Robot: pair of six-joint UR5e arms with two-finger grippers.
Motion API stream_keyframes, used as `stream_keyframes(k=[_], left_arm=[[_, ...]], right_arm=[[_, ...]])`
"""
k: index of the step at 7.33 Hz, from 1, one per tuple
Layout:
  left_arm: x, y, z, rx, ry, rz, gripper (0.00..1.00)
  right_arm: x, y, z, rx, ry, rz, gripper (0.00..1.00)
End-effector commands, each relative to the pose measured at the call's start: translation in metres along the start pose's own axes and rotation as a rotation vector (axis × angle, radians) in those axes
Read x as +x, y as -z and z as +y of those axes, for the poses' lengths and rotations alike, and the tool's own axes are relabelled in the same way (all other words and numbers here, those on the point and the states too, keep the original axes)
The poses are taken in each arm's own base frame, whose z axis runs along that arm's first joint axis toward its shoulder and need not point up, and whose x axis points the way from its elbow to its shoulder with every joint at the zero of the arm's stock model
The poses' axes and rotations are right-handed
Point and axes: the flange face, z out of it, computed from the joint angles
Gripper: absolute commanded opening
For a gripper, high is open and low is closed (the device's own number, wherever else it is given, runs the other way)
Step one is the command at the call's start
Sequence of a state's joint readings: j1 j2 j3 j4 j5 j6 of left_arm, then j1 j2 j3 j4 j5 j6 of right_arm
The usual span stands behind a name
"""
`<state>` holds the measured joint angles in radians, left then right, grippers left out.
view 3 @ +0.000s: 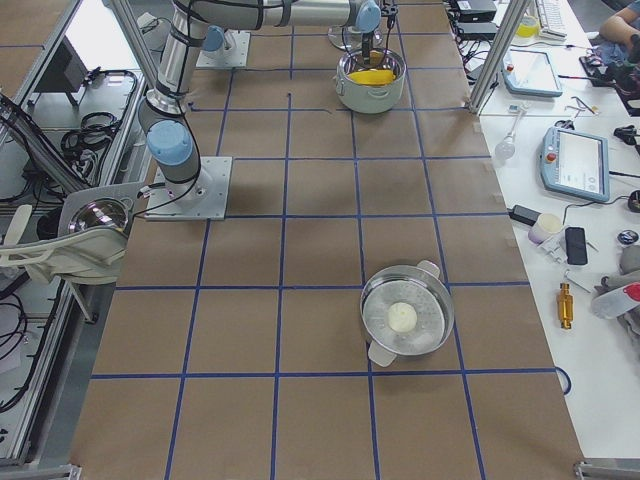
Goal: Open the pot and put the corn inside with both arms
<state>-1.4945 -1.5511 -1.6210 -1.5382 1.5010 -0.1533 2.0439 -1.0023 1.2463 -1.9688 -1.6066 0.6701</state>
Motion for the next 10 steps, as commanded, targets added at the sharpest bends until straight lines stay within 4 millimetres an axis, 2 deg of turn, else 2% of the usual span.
stream_keyframes(k=[1, 2, 3, 4, 5, 6, 7, 8, 9, 10], left_arm=[[0.016, 0.007, 0.016, 0.002, 0.006, -0.002, 0.98], [0.017, 0.009, 0.009, 0.003, 0.008, -0.002, 0.98], [0.016, 0.010, 0.003, -0.018, 0.014, -0.034, 0.96], [0.018, 0.025, 0.000, -0.015, 0.020, -0.036, 0.96], [0.021, 0.034, -0.001, -0.024, 0.045, -0.037, 0.96], [0.030, 0.039, 0.003, -0.015, 0.058, -0.030, 0.96], [0.032, 0.056, 0.017, 0.024, 0.037, -0.037, 0.97], [0.033, 0.059, 0.018, 0.041, 0.025, -0.052, 0.97], [0.034, 0.055, 0.006, 0.074, -0.014, -0.048, 0.98], [0.034, 0.053, 0.003, 0.078, -0.019, -0.046, 0.99]], right_arm=[[0.070, 0.054, -0.037, -0.013, 0.052, 0.044, 1.00], [0.112, 0.071, -0.056, -0.052, 0.057, 0.073, 1.00], [0.147, 0.084, -0.062, -0.102, 0.015, 0.103, 1.00], [0.186, 0.102, -0.061, -0.150, -0.036, 0.131, 1.00], [0.224, 0.119, -0.063, -0.157, -0.002, 0.125, 1.00], [0.251, 0.130, -0.051, -0.168, 0.087, 0.122, 1.00], [0.269, 0.135, -0.035, -0.169, 0.112, 0.119, 1.00], [0.283, 0.145, -0.024, -0.154, 0.128, 0.113, 1.00], [0.307, 0.160, -0.025, -0.143, 0.095, 0.107, 1.00], [0.315, 0.166, -0.025, -0.137, 0.077, 0.098, 1.00]])
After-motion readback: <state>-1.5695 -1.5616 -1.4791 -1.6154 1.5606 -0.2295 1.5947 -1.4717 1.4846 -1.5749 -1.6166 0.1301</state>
